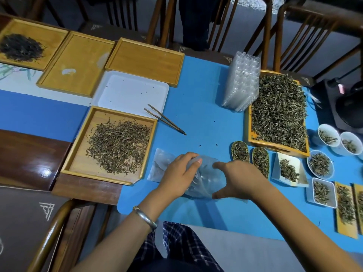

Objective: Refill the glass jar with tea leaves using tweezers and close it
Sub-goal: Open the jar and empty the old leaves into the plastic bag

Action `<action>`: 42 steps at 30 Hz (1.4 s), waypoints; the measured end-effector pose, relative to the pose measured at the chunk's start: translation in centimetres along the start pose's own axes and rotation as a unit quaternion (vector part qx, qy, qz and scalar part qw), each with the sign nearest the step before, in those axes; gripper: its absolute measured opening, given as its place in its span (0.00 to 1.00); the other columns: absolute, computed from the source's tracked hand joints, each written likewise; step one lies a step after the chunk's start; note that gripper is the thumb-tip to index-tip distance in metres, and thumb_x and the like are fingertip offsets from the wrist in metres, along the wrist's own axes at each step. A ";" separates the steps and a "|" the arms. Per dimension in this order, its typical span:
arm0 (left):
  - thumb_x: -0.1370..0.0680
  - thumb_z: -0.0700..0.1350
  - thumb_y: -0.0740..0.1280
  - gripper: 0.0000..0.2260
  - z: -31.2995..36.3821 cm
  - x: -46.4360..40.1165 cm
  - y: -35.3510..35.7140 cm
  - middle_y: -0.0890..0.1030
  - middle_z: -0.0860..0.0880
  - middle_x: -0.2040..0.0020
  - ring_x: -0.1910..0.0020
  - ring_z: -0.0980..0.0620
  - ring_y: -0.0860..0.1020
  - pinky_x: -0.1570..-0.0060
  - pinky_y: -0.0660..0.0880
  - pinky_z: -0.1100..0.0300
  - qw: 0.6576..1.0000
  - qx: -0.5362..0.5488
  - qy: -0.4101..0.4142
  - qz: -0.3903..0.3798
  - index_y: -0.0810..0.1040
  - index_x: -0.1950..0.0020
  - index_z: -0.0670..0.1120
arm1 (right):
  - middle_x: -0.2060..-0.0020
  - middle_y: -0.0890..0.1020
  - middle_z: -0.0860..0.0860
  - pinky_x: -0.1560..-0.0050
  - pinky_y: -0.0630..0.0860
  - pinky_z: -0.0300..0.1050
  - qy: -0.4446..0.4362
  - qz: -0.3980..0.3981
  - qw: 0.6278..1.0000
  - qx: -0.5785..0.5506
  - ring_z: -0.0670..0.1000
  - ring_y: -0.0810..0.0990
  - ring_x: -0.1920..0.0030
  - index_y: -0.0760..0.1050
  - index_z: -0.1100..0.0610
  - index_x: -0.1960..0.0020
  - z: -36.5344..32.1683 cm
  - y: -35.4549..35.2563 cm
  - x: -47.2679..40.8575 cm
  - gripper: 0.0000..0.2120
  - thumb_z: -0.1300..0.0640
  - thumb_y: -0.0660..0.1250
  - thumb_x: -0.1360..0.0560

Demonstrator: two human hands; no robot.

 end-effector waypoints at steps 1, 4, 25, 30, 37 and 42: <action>0.18 0.55 0.59 0.13 -0.1 0.0 0.1 0.78 0.52 0.40 0.39 0.55 0.76 0.38 0.72 0.56 1.000 -0.003 0.000 -0.003 0.76 0.38 0.52 | 0.49 0.82 0.50 0.56 0.74 0.47 0.004 -0.016 1.000 0.015 0.55 0.80 0.48 0.70 0.48 0.36 0.1 0.6 0.1 0.38 0.31 0.71 0.41; 0.18 0.55 0.60 0.13 -0.2 -0.1 0.3 0.77 0.53 0.40 0.39 0.56 0.75 0.37 0.71 0.58 1.000 -0.011 0.000 -0.012 0.76 0.37 0.53 | 0.49 0.82 0.49 0.56 0.74 0.46 0.015 -0.032 0.999 0.024 0.54 0.80 0.48 0.70 0.48 0.37 0.5 1.7 0.3 0.38 0.31 0.71 0.41; 0.22 0.63 0.55 0.19 0.5 0.1 0.0 0.79 0.56 0.47 0.46 0.61 0.76 0.45 0.72 0.62 1.000 -0.007 0.027 -0.010 0.78 0.44 0.54 | 0.49 0.78 0.43 0.49 0.77 0.46 0.035 0.063 0.950 -0.302 0.44 0.78 0.49 0.66 0.41 0.34 2.9 2.0 2.9 0.43 0.28 0.71 0.45; 0.17 0.54 0.58 0.12 0.2 0.4 0.7 0.79 0.53 0.46 0.44 0.56 0.77 0.41 0.73 0.55 0.999 -0.025 0.019 -0.024 0.77 0.42 0.52 | 0.49 0.79 0.50 0.51 0.73 0.46 0.020 0.018 0.995 -0.093 0.53 0.77 0.48 0.67 0.46 0.34 1.0 2.4 2.3 0.40 0.30 0.70 0.41; 0.18 0.54 0.59 0.11 0.4 0.5 1.1 0.78 0.54 0.46 0.44 0.56 0.76 0.40 0.73 0.53 0.999 -0.040 0.022 -0.027 0.78 0.42 0.52 | 0.50 0.78 0.54 0.49 0.68 0.47 0.003 -0.029 0.993 0.111 0.57 0.76 0.48 0.71 0.52 0.40 -0.9 2.1 1.6 0.30 0.40 0.72 0.37; 0.18 0.54 0.59 0.12 0.5 0.4 1.0 0.79 0.53 0.47 0.45 0.56 0.77 0.40 0.74 0.52 0.999 -0.033 0.025 -0.018 0.78 0.43 0.51 | 0.49 0.77 0.56 0.49 0.67 0.50 -0.021 0.013 0.991 0.129 0.57 0.74 0.49 0.68 0.53 0.37 -2.2 0.9 0.7 0.32 0.40 0.71 0.35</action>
Point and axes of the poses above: each hand's wrist, its own x-axis away from the middle knuckle, its own y-axis out of the palm, z = x × y, the point moved 8 cm from there along -x, towards the middle knuckle
